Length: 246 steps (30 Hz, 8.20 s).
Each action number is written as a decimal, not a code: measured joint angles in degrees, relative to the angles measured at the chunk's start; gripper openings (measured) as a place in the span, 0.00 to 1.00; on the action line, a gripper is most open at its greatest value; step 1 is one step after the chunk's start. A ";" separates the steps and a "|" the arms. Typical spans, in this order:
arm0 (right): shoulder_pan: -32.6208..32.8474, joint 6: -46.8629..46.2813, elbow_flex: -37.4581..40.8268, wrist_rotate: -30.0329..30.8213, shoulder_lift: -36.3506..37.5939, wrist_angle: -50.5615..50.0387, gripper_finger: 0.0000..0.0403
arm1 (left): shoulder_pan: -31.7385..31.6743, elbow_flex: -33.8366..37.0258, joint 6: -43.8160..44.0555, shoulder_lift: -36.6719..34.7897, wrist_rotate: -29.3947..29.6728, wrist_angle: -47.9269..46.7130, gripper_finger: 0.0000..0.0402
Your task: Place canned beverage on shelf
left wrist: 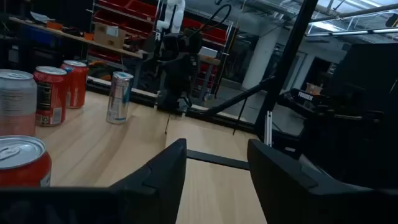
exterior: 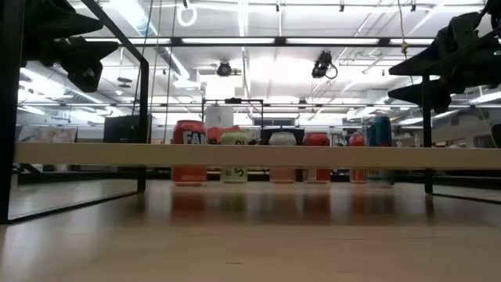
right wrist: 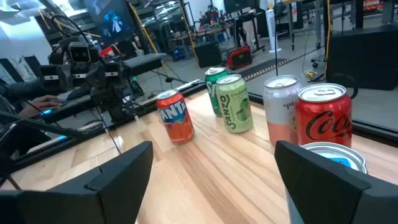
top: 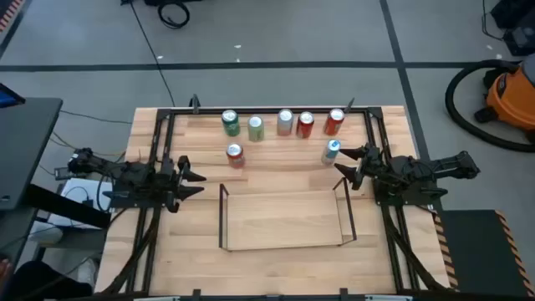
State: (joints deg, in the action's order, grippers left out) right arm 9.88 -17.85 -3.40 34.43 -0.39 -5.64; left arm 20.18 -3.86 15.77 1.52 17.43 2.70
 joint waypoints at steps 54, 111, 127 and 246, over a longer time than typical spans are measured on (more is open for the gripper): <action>0.00 0.00 0.02 0.00 0.01 0.01 0.86 | -0.02 -0.02 0.00 0.02 0.00 0.00 0.45; -0.01 0.00 0.02 -0.01 -0.01 0.00 0.86 | 0.00 0.00 0.02 0.02 -0.02 0.00 0.45; -0.01 0.00 0.02 0.01 0.01 0.01 0.86 | -0.01 -0.01 0.02 0.01 0.00 0.00 0.45; -29.02 18.17 -24.83 -26.93 -57.00 24.00 0.86 | -49.68 -37.48 -17.56 60.37 -11.80 -7.33 0.53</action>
State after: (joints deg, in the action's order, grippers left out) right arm -19.14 0.33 -28.23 7.49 -57.39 18.37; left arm -29.49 -41.34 -1.79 61.89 5.63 -4.63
